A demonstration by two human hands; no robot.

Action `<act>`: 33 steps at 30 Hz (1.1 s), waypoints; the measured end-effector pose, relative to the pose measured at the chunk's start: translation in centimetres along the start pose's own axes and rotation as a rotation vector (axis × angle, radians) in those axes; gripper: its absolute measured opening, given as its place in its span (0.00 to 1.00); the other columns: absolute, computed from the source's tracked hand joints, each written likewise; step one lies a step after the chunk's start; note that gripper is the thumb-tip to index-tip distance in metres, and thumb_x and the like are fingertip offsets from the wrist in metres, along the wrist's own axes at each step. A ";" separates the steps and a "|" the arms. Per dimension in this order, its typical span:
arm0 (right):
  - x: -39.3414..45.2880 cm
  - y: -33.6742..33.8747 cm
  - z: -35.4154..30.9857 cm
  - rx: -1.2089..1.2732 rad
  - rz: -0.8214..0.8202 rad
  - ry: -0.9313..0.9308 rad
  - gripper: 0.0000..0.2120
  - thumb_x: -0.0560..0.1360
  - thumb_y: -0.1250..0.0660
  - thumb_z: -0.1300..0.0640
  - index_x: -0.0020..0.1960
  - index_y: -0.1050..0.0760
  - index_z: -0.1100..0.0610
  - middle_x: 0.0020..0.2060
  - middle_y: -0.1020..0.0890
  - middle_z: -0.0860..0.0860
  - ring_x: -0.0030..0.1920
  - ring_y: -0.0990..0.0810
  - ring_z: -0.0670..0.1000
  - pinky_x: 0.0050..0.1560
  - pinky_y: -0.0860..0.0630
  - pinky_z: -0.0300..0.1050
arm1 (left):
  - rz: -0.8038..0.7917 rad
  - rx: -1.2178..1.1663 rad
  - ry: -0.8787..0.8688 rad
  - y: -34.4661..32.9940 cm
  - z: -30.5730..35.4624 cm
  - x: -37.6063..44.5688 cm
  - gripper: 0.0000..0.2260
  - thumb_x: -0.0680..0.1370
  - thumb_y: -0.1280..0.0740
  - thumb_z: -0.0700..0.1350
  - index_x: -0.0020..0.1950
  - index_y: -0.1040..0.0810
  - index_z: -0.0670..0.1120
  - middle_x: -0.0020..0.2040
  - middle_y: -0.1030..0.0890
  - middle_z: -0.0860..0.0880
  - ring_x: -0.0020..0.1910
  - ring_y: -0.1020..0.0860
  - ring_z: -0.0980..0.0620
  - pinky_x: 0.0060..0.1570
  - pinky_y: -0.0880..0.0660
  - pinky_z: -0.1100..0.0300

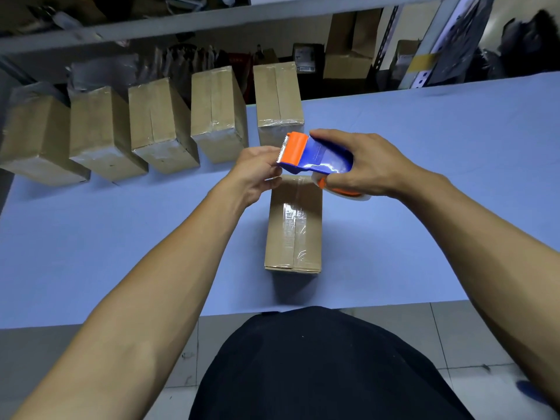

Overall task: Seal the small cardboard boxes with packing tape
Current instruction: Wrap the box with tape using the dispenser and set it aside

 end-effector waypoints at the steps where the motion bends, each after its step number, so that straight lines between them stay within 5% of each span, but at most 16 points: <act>1: 0.1 -0.1 0.0 -0.077 -0.004 0.005 0.35 0.72 0.28 0.45 0.75 0.38 0.39 0.65 0.23 0.45 0.58 0.24 0.54 0.53 0.24 0.50 | 0.023 0.063 -0.032 0.1 0.1 0.2 0.05 0.79 0.31 0.41 0.43 0.20 0.46 0.37 0.22 0.47 0.35 0.27 0.54 0.37 0.25 0.62; 8: -0.9 -0.6 2.6 -0.181 -0.013 -0.030 0.32 0.72 0.31 0.44 0.74 0.38 0.39 0.55 0.20 0.50 0.52 0.23 0.58 0.50 0.25 0.51 | 0.193 0.127 -0.132 2.3 -0.7 0.9 0.07 0.80 0.32 0.41 0.42 0.20 0.45 0.37 0.23 0.49 0.36 0.27 0.56 0.34 0.26 0.63; 14: -2.1 -1.5 5.5 -0.210 -0.031 -0.073 0.33 0.74 0.33 0.37 0.75 0.41 0.37 0.50 0.24 0.48 0.51 0.25 0.54 0.47 0.29 0.47 | 0.243 0.171 -0.110 3.8 -3.5 1.1 0.08 0.81 0.33 0.43 0.42 0.21 0.45 0.37 0.23 0.52 0.31 0.32 0.55 0.30 0.36 0.62; 27: -0.9 -2.7 6.8 -0.245 -0.037 -0.090 0.33 0.76 0.34 0.38 0.77 0.43 0.37 0.51 0.26 0.51 0.52 0.26 0.54 0.46 0.29 0.46 | 0.297 0.237 -0.193 3.7 -4.5 3.3 0.11 0.81 0.34 0.45 0.39 0.23 0.49 0.37 0.22 0.53 0.35 0.27 0.58 0.41 0.31 0.63; 33: -0.8 -2.8 7.3 -0.223 -0.031 -0.115 0.33 0.75 0.33 0.39 0.77 0.43 0.37 0.50 0.26 0.51 0.50 0.28 0.53 0.46 0.30 0.46 | 0.364 0.314 -0.234 2.7 -5.5 3.2 0.07 0.82 0.36 0.45 0.46 0.23 0.46 0.39 0.22 0.55 0.41 0.24 0.55 0.41 0.29 0.65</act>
Point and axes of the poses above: each hand's wrist, its own x-axis towards the middle knuckle, its own y-axis out of the back of the hand, z = x × y, the point moved 8 cm from there along x, towards the middle knuckle
